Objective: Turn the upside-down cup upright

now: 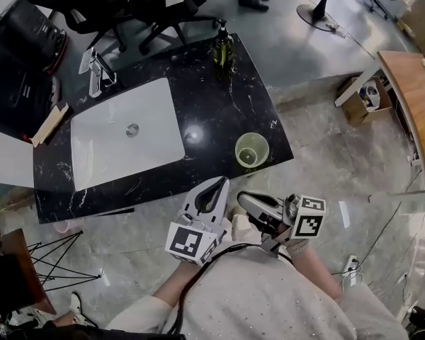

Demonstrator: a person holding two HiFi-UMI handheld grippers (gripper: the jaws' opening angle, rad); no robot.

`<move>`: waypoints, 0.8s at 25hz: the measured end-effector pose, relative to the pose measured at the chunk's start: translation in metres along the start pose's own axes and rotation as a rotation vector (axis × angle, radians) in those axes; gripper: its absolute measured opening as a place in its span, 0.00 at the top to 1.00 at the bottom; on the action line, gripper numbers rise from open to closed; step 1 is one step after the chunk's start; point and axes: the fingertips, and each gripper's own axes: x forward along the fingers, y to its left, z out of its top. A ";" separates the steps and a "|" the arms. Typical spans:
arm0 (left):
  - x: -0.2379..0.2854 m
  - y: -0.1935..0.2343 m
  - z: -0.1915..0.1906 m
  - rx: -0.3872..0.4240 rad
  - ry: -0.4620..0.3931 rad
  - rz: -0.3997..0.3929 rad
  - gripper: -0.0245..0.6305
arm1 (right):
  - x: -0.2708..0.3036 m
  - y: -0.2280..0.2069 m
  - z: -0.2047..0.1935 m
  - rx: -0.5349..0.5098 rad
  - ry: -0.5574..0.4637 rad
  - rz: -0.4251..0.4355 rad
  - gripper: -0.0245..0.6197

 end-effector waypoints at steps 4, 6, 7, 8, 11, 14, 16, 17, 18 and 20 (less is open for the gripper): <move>-0.002 -0.005 0.003 0.011 -0.007 -0.002 0.95 | 0.000 0.001 -0.001 -0.303 0.066 -0.184 0.94; -0.003 -0.008 0.003 0.013 -0.007 -0.008 0.95 | 0.001 0.004 -0.001 -0.410 0.083 -0.234 0.95; -0.004 -0.009 0.003 0.015 -0.006 -0.010 0.95 | 0.001 0.006 0.000 -0.456 0.083 -0.257 0.95; -0.004 -0.010 0.003 0.018 -0.004 -0.011 0.95 | 0.001 0.008 0.002 -0.502 0.081 -0.279 0.95; -0.006 -0.012 0.004 0.024 -0.005 -0.011 0.95 | 0.000 0.014 0.006 -0.640 0.074 -0.337 0.95; -0.007 -0.013 0.002 0.020 -0.003 -0.014 0.95 | -0.003 0.017 0.012 -0.742 0.058 -0.394 0.95; -0.007 -0.014 0.002 0.022 -0.002 -0.018 0.95 | -0.004 0.019 0.015 -0.785 0.049 -0.413 0.95; -0.008 -0.015 0.002 0.023 -0.001 -0.019 0.95 | -0.005 0.020 0.016 -0.799 0.047 -0.416 0.95; -0.008 -0.015 0.002 0.023 -0.001 -0.019 0.95 | -0.005 0.020 0.016 -0.808 0.045 -0.417 0.95; -0.009 -0.015 0.002 0.023 -0.001 -0.018 0.95 | -0.005 0.022 0.017 -0.818 0.038 -0.417 0.95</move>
